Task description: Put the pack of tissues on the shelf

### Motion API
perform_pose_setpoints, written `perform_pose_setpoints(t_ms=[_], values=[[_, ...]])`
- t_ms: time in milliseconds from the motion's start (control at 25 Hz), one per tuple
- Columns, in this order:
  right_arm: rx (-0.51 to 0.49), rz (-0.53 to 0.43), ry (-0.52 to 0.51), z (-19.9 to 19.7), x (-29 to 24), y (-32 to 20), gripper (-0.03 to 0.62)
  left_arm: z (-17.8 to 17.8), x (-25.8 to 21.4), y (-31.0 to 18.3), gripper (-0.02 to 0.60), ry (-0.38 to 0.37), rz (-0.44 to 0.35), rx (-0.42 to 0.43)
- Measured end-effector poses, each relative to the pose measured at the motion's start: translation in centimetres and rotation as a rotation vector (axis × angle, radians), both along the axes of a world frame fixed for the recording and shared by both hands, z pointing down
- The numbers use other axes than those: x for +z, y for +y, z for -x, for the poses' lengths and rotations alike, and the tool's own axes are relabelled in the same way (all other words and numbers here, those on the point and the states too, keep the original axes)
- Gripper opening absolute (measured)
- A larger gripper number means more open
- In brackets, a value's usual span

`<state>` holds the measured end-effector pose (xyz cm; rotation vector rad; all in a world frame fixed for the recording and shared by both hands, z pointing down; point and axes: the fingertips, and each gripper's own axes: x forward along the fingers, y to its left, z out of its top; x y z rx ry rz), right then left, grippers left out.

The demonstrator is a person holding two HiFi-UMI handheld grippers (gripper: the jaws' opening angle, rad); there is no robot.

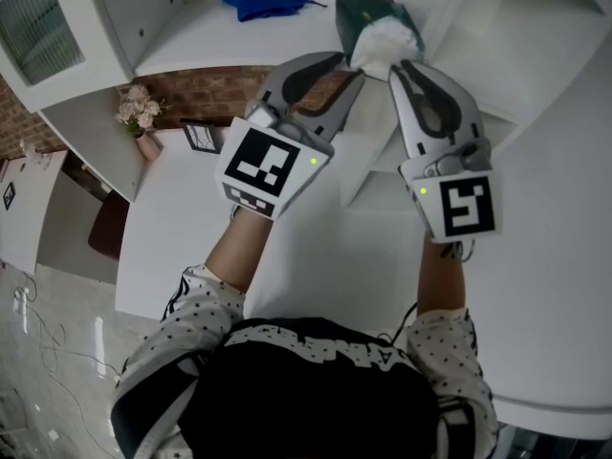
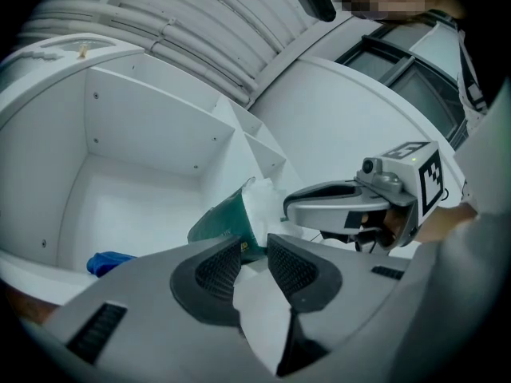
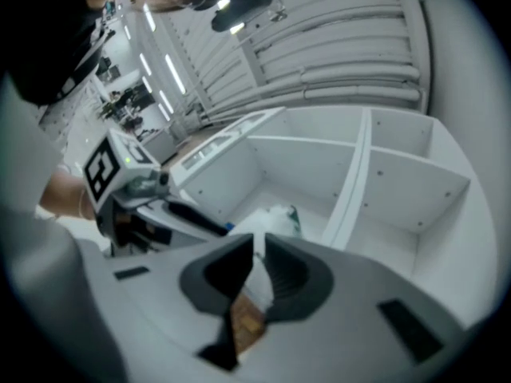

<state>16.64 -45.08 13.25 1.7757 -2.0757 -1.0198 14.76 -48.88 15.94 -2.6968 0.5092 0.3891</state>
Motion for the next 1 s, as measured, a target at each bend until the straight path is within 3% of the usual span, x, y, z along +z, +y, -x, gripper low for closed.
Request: perform_pose_setpoints(t_ms=[320,1000], values=[[0.069,0.029,0.062,-0.5,0.7,-2.2,0.058,0.3,0.5,-0.8,0.126,-0.013,0.006,-0.016],[0.1,0.065,0.064,-0.9,1.4,-4.8,0.058,1.2,1.1,-0.6,0.126,-0.034,-0.001,-0.011]])
